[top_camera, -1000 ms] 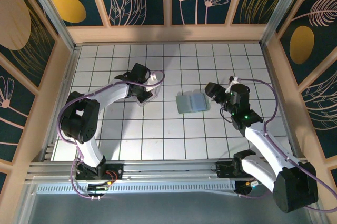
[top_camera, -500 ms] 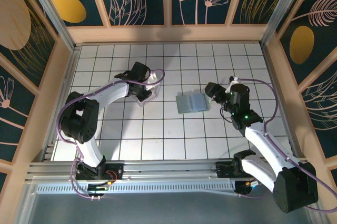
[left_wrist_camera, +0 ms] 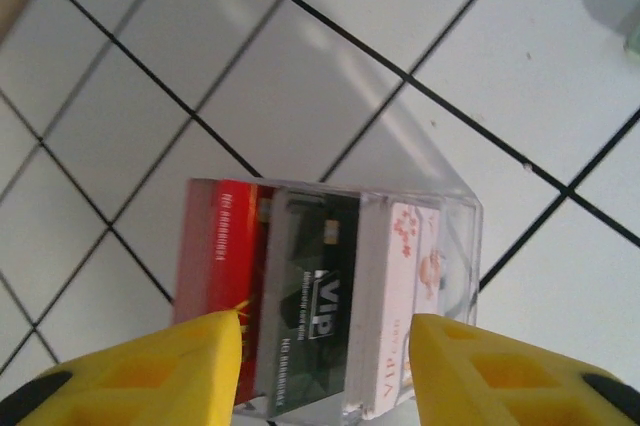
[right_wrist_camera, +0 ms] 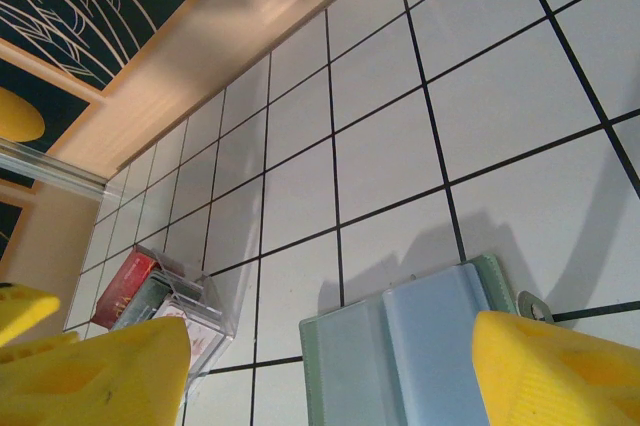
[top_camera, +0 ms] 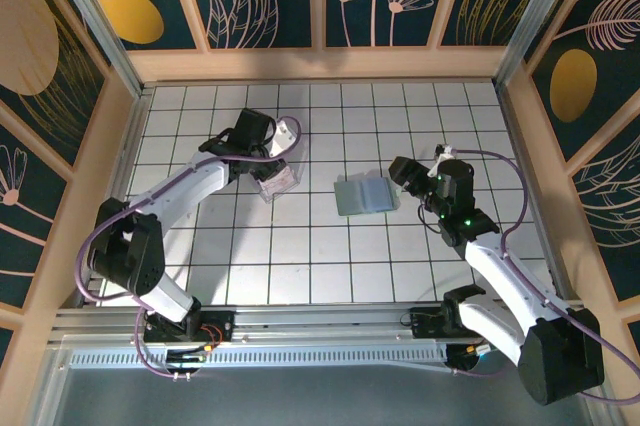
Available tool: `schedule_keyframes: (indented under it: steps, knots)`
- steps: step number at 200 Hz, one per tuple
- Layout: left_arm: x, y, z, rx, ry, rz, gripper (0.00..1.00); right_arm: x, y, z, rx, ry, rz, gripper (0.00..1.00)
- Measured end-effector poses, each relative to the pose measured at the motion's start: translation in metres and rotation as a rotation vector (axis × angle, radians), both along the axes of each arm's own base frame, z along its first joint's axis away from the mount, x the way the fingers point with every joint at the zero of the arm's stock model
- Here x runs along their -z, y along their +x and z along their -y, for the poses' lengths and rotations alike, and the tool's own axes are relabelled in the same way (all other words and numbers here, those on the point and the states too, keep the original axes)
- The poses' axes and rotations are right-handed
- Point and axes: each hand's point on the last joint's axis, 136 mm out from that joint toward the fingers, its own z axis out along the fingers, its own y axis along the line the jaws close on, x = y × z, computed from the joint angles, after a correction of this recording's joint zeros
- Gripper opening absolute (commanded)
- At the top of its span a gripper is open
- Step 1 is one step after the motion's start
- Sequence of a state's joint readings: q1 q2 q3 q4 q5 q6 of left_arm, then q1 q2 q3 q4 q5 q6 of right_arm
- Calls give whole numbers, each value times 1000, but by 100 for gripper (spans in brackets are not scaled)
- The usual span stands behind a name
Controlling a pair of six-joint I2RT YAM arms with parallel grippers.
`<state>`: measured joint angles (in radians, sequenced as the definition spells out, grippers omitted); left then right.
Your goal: Take the credit cards out of the card holder
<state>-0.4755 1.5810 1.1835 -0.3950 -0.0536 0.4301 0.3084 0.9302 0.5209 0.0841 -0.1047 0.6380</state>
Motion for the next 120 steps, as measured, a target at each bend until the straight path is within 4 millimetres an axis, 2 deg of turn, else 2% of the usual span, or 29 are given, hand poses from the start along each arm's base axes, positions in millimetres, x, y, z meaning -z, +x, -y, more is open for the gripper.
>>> schedule_keyframes:
  steps: [10, 43, 57, 79, 104, 120]
  knots:
    - [-8, 0, -3, -30, -17, 25, 67, 0, 0, 0, 0, 0, 0, 75]
    - [-28, 3, -17, -145, -58, 111, 76, 0, 0, 0, 0, 0, 1, 75]
    - [-37, 3, -25, -204, -81, 153, 85, 0, 0, 0, 1, 0, 1, 76]
    - [-50, 3, -39, -298, -116, 215, 88, -3, -1, 2, 7, -1, 10, 78]
    - [-66, 2, -52, -399, -170, 271, 99, -8, -3, 7, 28, -10, 24, 81]
    - [-75, 1, -63, -477, -201, 312, 99, -12, -6, 12, 48, -22, 35, 83]
